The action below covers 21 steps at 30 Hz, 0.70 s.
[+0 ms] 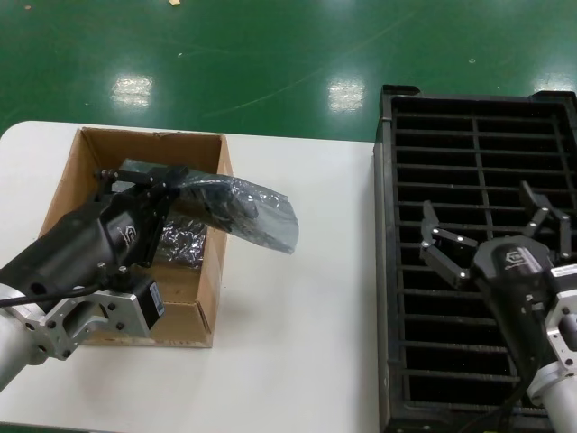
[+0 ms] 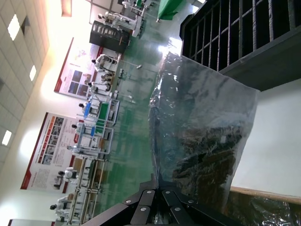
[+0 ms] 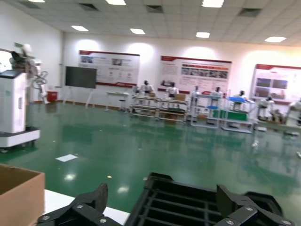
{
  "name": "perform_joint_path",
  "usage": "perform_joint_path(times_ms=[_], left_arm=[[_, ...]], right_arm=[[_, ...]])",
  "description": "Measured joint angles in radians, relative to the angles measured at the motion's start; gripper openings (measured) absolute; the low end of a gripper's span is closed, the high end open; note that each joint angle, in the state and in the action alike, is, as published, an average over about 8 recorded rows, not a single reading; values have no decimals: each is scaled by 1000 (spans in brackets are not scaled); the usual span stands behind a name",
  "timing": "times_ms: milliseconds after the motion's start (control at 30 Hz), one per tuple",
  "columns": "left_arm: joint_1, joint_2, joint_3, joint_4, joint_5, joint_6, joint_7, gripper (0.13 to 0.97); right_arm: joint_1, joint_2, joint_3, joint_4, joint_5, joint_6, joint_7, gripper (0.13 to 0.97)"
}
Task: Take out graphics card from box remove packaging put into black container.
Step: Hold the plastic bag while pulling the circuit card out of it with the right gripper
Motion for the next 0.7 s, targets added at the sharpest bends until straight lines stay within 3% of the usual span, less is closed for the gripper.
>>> perform_joint_path(times_ms=[300, 433, 700], left_arm=[[0, 0, 0, 0, 0, 0, 0, 140], [0, 0, 0, 0, 0, 0, 0, 140], [0, 0, 0, 0, 0, 0, 0, 140]], right_arm=[[-11, 51, -19, 14, 11, -93, -46, 665], [-23, 74, -18, 15, 31, -158, -87, 665], [-33, 108, -35, 4, 60, -275, -174, 447]])
